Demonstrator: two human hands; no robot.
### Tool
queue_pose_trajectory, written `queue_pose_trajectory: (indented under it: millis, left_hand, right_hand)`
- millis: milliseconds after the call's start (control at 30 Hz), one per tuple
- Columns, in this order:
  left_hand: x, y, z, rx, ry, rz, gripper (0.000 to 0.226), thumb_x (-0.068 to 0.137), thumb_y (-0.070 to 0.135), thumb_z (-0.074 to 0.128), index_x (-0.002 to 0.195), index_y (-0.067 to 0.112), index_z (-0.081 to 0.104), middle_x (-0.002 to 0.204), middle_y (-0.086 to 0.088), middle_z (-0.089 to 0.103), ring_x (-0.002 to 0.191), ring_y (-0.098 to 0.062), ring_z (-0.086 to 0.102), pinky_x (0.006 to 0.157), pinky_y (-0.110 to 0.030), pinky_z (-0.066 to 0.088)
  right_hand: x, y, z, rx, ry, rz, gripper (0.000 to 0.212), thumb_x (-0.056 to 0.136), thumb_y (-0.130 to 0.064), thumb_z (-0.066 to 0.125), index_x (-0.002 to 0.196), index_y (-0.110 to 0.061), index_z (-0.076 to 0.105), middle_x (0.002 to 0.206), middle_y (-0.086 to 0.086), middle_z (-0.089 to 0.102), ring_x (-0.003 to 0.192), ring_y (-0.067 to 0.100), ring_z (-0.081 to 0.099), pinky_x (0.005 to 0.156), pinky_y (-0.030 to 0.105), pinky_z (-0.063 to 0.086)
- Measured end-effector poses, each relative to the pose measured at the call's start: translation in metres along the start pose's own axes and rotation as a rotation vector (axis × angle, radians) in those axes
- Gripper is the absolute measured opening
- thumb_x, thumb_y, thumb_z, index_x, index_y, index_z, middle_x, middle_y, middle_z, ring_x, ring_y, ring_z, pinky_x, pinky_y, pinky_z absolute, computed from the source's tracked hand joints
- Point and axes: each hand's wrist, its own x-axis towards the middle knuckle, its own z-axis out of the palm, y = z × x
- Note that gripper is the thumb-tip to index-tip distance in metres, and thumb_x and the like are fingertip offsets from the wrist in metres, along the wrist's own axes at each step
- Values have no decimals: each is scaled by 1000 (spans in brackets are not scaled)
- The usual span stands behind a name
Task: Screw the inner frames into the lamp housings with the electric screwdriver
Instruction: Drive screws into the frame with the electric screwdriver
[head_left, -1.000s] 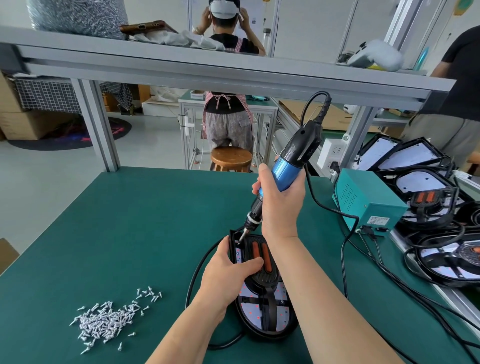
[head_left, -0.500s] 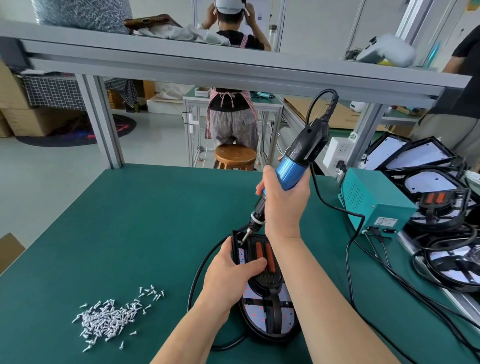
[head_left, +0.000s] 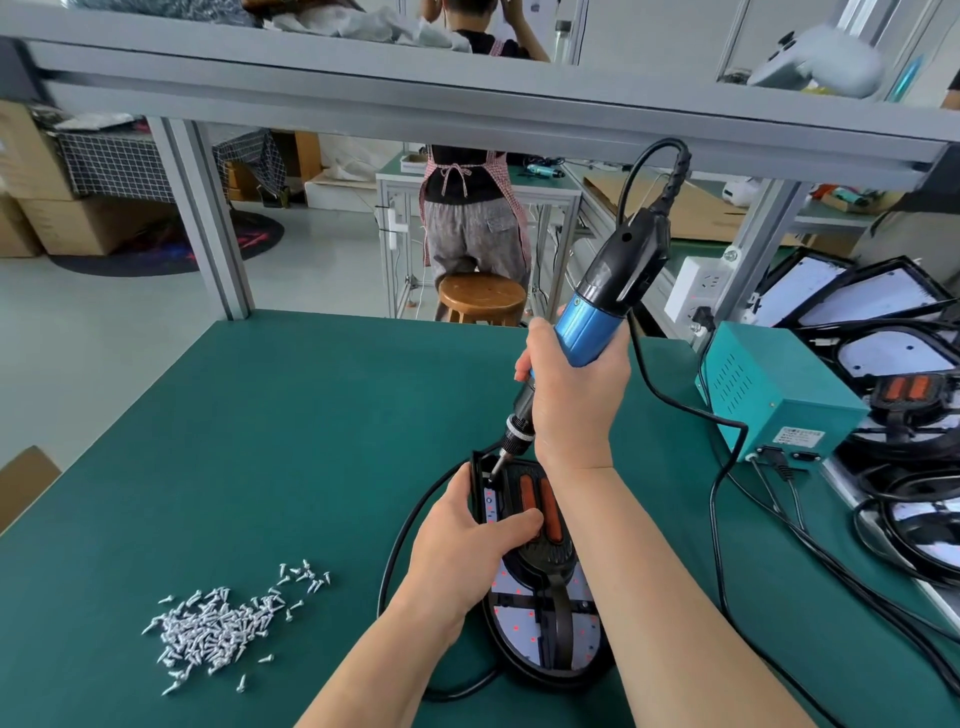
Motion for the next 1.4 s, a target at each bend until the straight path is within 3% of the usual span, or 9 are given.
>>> queue_pose_trajectory:
  millis: [67, 167, 300, 433, 733, 1067, 1200, 1300, 1400]
  left_hand:
    - [0, 0, 0, -12, 5, 3, 49, 64, 38, 81, 80, 76, 55, 101, 19, 77, 98, -13, 74, 98, -40, 54]
    - [0, -3, 2, -33, 9, 4, 49, 62, 39, 82, 85, 74, 55, 101, 21, 76, 102, -14, 73, 99, -40, 54]
    - [0, -3, 0, -52, -5, 8, 66, 61, 40, 83, 122, 45, 59, 108, 14, 76, 105, -19, 72, 101, -44, 53]
    - [-1, 0, -2, -62, -20, 5, 77, 58, 45, 84, 130, 35, 58, 111, 9, 76, 108, -22, 71, 103, -45, 52]
    - [-3, 6, -4, -34, -44, 16, 46, 69, 31, 82, 110, 35, 62, 103, 10, 78, 100, -16, 74, 101, -43, 54]
    - [-5, 8, -1, -36, -39, 5, 45, 76, 25, 84, 114, 33, 63, 104, 10, 78, 99, -15, 74, 101, -42, 54]
    - [-8, 7, -2, -20, -13, -1, 47, 79, 23, 84, 120, 30, 61, 105, 10, 77, 98, -13, 74, 99, -39, 55]
    - [-14, 7, -4, 41, 4, -3, 52, 80, 34, 83, 126, 32, 57, 113, 13, 73, 102, -7, 70, 92, -27, 53]
    - [-23, 13, -9, 231, 94, 15, 69, 82, 62, 71, 140, 35, 46, 131, 10, 64, 111, -6, 61, 90, -25, 45]
  right_hand:
    - [0, 1, 0, 15, -7, 6, 20, 81, -10, 66, 91, -20, 51, 62, -6, 55, 46, 15, 52, 49, 22, 46]
    - [-1, 3, -3, 25, -17, 10, 20, 82, -7, 65, 90, -19, 51, 62, -12, 55, 46, 14, 52, 48, 21, 45]
    - [-3, 6, -8, 54, -33, 53, 19, 82, -9, 64, 93, -17, 51, 58, -6, 56, 47, 16, 51, 52, 21, 47]
    - [2, 9, -18, 90, 11, 151, 27, 80, -14, 65, 103, -16, 50, 57, 2, 57, 51, 17, 52, 56, 26, 47]
    - [7, -22, -42, 316, 318, 233, 28, 89, -6, 68, 109, -13, 51, 65, -1, 57, 54, 16, 53, 59, 32, 51]
    - [-23, -10, -136, 689, 430, 688, 14, 94, -12, 67, 90, -15, 53, 68, -5, 55, 54, 6, 54, 61, 19, 50]
    - [-34, 7, -143, 757, 405, 837, 13, 96, -17, 65, 93, -13, 53, 77, -5, 53, 58, 5, 53, 57, 19, 49]
    - [-36, 14, -142, 738, 336, 807, 15, 98, -19, 63, 90, -11, 54, 73, -4, 52, 59, 5, 53, 54, 19, 49]
    - [-35, 17, -142, 749, 303, 773, 17, 98, -20, 62, 88, -10, 54, 70, -3, 51, 58, 6, 53, 56, 20, 50]
